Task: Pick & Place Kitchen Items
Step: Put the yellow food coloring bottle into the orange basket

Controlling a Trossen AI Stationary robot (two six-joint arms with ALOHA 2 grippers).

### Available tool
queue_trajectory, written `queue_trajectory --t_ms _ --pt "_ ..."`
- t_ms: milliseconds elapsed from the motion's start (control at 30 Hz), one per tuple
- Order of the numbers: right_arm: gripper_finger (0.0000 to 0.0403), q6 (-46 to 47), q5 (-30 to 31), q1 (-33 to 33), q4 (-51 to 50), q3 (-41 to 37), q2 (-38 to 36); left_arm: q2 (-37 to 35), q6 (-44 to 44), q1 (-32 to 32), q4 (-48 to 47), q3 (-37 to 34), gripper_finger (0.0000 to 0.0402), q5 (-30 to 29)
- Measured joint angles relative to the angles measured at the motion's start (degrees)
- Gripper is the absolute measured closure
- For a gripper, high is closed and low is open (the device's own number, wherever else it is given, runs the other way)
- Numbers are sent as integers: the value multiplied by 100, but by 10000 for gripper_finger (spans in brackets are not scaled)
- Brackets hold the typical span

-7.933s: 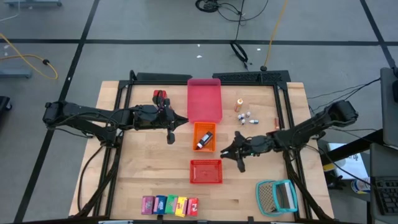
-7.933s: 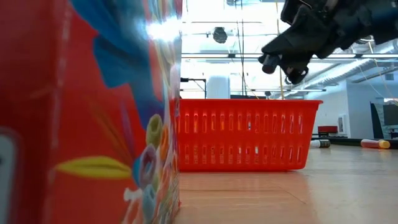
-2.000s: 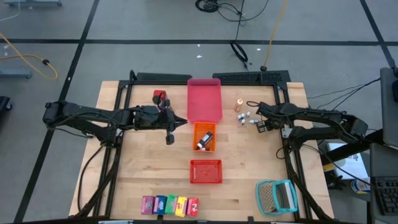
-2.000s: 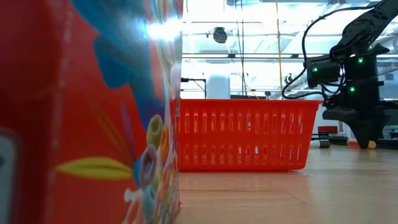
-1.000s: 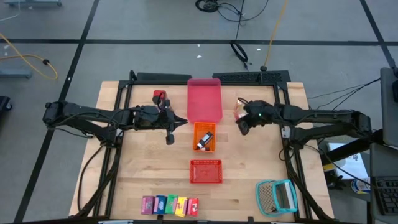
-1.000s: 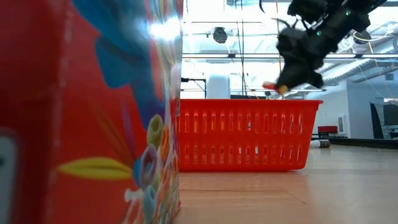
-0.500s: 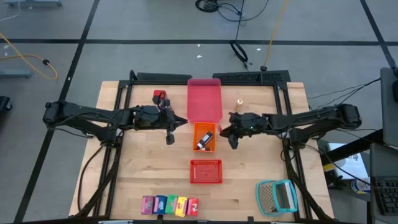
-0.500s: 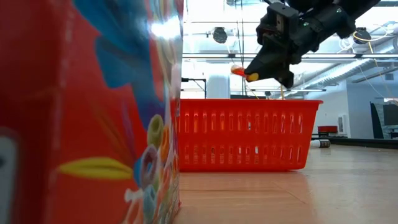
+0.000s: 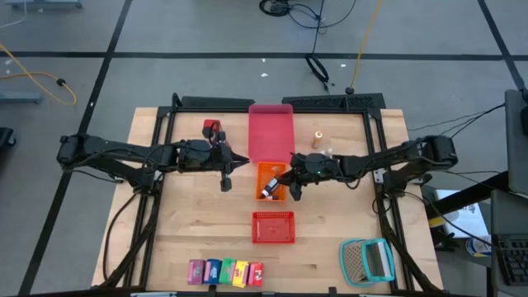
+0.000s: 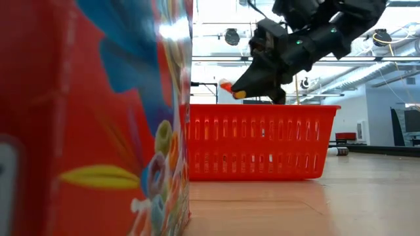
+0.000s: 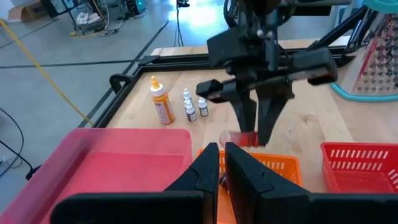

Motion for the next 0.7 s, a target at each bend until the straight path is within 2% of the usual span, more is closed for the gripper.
queue_trajectory --t_ms 233,467,700 --pt "347 -460 1 -90 40 512 687 0 2 -2 -19 -1 371 -1" --pt "346 -489 2 -306 5 606 1140 0 22 -2 -34 -2 371 -2" --pt "307 -489 2 -448 57 605 1342 0 39 2 -46 -2 371 -2"
